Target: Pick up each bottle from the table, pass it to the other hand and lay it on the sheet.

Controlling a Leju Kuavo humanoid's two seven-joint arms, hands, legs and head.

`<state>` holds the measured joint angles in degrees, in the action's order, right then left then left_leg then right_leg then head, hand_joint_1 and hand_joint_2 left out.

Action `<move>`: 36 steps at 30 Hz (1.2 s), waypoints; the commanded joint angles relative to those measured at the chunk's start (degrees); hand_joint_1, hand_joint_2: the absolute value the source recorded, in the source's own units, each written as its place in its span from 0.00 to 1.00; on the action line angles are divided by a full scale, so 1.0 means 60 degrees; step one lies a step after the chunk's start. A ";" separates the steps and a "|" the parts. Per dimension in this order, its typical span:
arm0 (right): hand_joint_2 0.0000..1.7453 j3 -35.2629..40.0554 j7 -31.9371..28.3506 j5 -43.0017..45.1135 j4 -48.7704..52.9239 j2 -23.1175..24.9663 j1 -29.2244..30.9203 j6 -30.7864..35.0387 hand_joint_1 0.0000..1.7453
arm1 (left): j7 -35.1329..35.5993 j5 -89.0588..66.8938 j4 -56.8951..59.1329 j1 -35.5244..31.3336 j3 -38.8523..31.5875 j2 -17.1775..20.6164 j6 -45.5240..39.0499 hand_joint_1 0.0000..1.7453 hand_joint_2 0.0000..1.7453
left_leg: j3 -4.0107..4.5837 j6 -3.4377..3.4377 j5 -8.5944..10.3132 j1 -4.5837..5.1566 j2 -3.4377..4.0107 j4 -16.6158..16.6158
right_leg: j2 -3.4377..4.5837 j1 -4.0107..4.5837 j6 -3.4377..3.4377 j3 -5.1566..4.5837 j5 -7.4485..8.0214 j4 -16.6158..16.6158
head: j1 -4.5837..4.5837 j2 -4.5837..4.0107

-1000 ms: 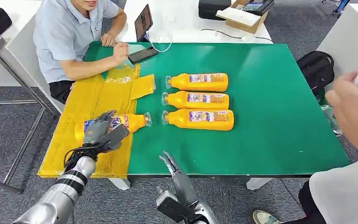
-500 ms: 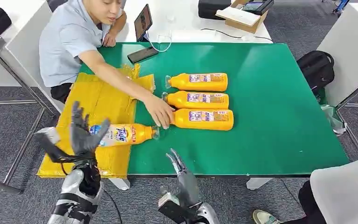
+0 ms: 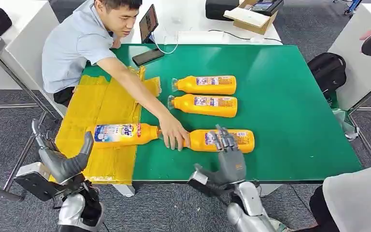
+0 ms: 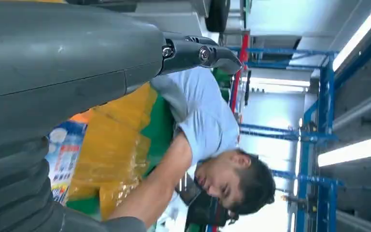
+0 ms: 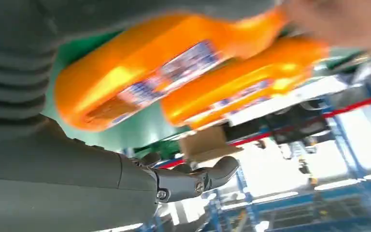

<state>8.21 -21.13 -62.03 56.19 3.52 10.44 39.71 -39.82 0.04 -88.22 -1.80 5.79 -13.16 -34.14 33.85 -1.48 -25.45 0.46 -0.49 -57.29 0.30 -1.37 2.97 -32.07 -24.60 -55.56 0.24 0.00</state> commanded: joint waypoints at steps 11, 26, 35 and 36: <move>1.00 -0.0481 0.1838 -0.0410 -0.4430 -0.0798 0.2160 -0.0319 0.00 | 0.0901 -0.0971 0.0410 -0.0328 0.1611 0.0361 -0.0285 0.00 1.00 | -0.0008 0.0010 -0.0001 -0.0014 0.0006 0.0004 | -0.0002 0.0014 -0.0014 0.0011 0.0001 0.0007 | 0.0000 0.0000; 1.00 0.0507 0.3338 -0.2193 -0.5396 -0.0996 0.3350 -0.0282 0.00 | 0.1536 -0.0970 0.0402 -0.0614 0.2324 0.0544 0.0101 0.00 1.00 | -0.0017 0.0009 0.0003 -0.0012 0.0003 -0.0003 | -0.0005 0.0013 -0.0013 0.0018 0.0003 0.0003 | 0.0000 0.0000; 1.00 0.0079 0.2878 -0.1343 -0.6212 -0.0596 0.3440 -0.2293 0.00 | 0.2106 -0.0746 0.1009 -0.0838 0.2467 0.0549 0.0416 0.00 1.00 | -0.0026 0.0006 0.0005 -0.0009 0.0000 0.0004 | -0.0006 0.0009 -0.0010 0.0026 0.0003 0.0007 | 0.0000 0.0000; 1.00 0.0115 0.2897 -0.1347 -0.6283 -0.0605 0.3450 -0.2627 0.00 | 0.2176 -0.0712 0.1073 -0.0885 0.2490 0.0551 0.0472 0.00 1.00 | -0.0032 0.0009 0.0005 -0.0014 0.0001 0.0005 | -0.0009 0.0015 -0.0013 0.0033 0.0003 0.0010 | 0.0000 0.0000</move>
<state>8.74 -2.60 -72.61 28.11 -1.29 29.10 34.03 -29.20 -5.38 -88.11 -3.59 18.38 -11.78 -32.89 33.74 -1.52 -25.42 0.44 -0.44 -57.30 0.33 -1.35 3.00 -31.99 -24.58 -55.56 0.24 0.00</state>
